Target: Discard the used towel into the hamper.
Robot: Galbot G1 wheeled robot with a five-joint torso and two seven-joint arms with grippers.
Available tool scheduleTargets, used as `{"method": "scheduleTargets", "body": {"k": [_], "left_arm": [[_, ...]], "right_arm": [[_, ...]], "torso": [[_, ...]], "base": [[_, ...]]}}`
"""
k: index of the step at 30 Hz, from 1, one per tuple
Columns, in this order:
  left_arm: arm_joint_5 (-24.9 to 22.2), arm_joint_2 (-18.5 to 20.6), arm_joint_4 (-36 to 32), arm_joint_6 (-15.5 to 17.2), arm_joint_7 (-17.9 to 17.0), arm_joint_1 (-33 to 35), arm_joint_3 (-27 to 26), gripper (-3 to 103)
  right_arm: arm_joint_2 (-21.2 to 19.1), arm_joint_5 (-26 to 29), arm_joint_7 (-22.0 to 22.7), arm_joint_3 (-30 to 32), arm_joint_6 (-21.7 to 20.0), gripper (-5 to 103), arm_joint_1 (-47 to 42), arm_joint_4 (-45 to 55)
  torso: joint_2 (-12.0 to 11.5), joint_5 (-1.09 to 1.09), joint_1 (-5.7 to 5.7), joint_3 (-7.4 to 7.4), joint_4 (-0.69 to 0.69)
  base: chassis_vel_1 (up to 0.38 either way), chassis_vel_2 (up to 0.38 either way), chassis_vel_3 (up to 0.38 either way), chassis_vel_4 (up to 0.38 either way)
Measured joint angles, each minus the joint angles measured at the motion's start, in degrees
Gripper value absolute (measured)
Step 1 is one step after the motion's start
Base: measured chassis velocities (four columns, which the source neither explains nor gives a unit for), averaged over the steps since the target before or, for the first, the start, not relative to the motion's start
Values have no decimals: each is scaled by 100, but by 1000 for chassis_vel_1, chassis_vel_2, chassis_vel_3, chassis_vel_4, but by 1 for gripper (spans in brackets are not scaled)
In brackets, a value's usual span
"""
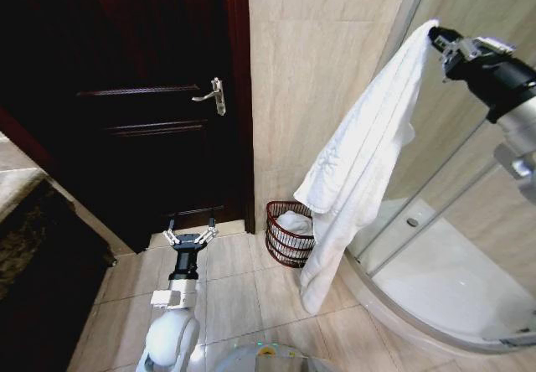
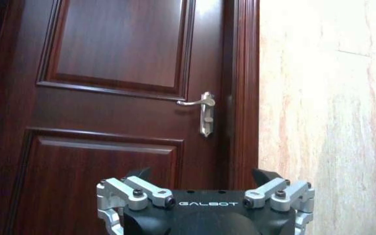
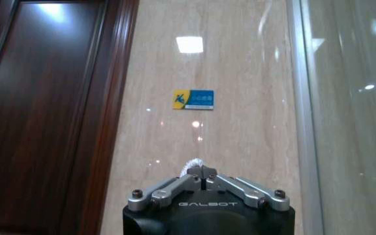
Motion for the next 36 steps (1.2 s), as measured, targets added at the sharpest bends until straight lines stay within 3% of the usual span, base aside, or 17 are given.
{"method": "scheduleTargets", "body": {"k": [7,15,20,27,36], "left_arm": [[99,-27,32,6,0,0,85,100],[134,-75,54,6,1,7,97,100],[125,-65,69,6,3,-11,84,100],[102,-45,110,8,3,-48,76,100],[88,-41,105,9,3,-47,53,100]], "right_arm": [[-3,-219,-101,-85,0,0,91,-214],[222,-468,-191,112,-74,0,-559,-31],[519,-1147,-224,101,-23,0,-1045,207],[1647,-2823,-235,-539,564,0,-1721,639],[1628,-2934,-243,-459,596,0,-1622,552]], "torso": [[159,0,70,89,0],[377,-1,164,212,0],[496,2,211,284,-2],[708,1,308,400,0],[942,-2,407,534,0]], "base": [[0,0,0,0],[0,0,0,0],[0,0,0,0],[0,0,0,0],[0,0,0,0]]}}
